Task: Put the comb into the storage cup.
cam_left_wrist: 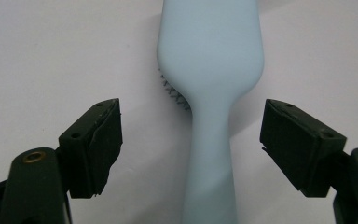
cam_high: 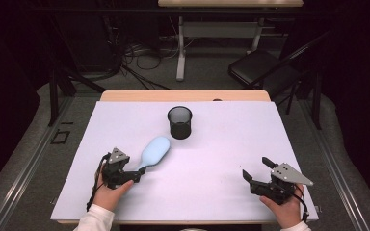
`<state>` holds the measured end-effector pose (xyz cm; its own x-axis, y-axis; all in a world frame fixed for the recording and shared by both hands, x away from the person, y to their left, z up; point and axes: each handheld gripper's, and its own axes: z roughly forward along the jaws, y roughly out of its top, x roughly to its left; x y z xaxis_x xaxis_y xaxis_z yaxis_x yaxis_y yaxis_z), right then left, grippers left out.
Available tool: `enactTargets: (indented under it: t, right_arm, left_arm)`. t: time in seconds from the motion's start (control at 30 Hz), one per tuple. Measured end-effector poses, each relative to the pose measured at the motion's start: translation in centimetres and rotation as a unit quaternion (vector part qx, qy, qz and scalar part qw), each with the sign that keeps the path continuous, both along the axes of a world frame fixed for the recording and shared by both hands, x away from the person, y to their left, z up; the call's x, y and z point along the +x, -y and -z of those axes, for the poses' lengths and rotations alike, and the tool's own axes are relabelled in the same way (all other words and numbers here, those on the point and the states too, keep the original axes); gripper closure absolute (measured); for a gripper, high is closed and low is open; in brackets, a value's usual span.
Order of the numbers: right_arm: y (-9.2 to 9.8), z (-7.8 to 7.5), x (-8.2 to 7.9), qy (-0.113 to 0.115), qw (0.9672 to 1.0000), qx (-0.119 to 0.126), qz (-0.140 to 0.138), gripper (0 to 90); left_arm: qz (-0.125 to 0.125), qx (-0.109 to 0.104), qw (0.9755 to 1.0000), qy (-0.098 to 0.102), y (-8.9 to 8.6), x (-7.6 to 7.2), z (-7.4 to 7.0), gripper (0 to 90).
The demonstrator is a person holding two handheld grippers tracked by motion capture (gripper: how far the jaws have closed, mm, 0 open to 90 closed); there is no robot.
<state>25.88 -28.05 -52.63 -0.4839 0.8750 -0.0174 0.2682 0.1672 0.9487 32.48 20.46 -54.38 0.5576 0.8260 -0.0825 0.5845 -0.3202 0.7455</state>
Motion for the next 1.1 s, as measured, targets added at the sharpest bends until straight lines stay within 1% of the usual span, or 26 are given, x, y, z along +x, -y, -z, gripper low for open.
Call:
enactTargets:
  t: [0.07,0.2,0.3,0.43,0.5,0.57,0.67,0.77,0.83,0.9,0.97,1.0,1.03,1.1]
  right_arm:
    - [0.0,0.0,0.0,0.0,1.0,-0.001,0.0,14.1]
    - [0.0,0.0,0.0,0.0,1.0,0.0,-0.001,14.1]
    - [-0.1,0.1,0.0,-0.002,1.0,0.001,-0.001,14.0]
    - [-0.1,0.1,0.0,-0.002,1.0,0.001,-0.001,14.1]
    - [-0.1,0.1,0.1,-0.001,1.0,-0.002,-0.002,14.1]
    - [-0.1,0.1,0.1,-0.001,1.0,-0.001,-0.002,14.1]
    - [-0.1,0.1,0.1,-0.001,1.0,-0.001,-0.002,14.1]
    - [-0.1,0.1,0.0,-0.004,1.0,0.002,-0.002,14.1]
    - [-0.1,0.1,0.1,-0.002,1.0,0.0,-0.002,14.1]
    - [-0.1,0.1,0.1,-0.003,1.0,-0.001,-0.003,14.1]
    - [-0.1,0.1,0.1,-0.003,1.0,-0.001,-0.002,14.1]
    - [-0.1,0.1,0.1,-0.003,1.0,-0.001,-0.003,14.1]
    - [-0.1,0.1,0.1,-0.003,1.0,-0.001,-0.003,14.1]
    - [-0.1,0.1,0.1,-0.004,1.0,-0.001,-0.002,14.1]
  left_arm:
    - [-0.001,0.004,1.0,0.0,0.1,0.1,0.1,22.3]
    - [0.005,0.013,0.9999,-0.002,0.3,0.3,0.2,24.6]
    - [0.008,0.015,0.9999,-0.003,0.5,0.4,0.3,27.1]
    - [0.01,0.022,0.9997,-0.001,0.6,0.5,0.4,30.0]
    - [0.009,0.025,0.9997,0.002,0.7,0.5,0.4,33.5]
    - [0.008,0.028,0.9996,0.002,0.8,0.5,0.5,33.5]
    - [0.008,0.033,0.9994,-0.009,0.9,0.6,0.6,34.4]
    - [0.008,0.043,0.999,-0.012,1.1,0.6,0.7,34.5]
    - [0.01,0.047,0.9987,-0.017,1.1,0.6,0.8,39.3]
    - [0.006,0.048,0.9987,-0.018,1.2,0.6,0.9,40.1]
    - [0.007,0.046,0.9987,-0.023,1.2,0.6,0.9,43.8]
    - [0.007,0.046,0.9987,-0.022,1.3,0.7,0.9,45.5]
    - [0.007,0.047,0.9986,-0.022,1.3,0.7,0.9,45.5]
    - [0.005,0.048,0.9985,-0.025,1.4,0.7,0.9,48.4]
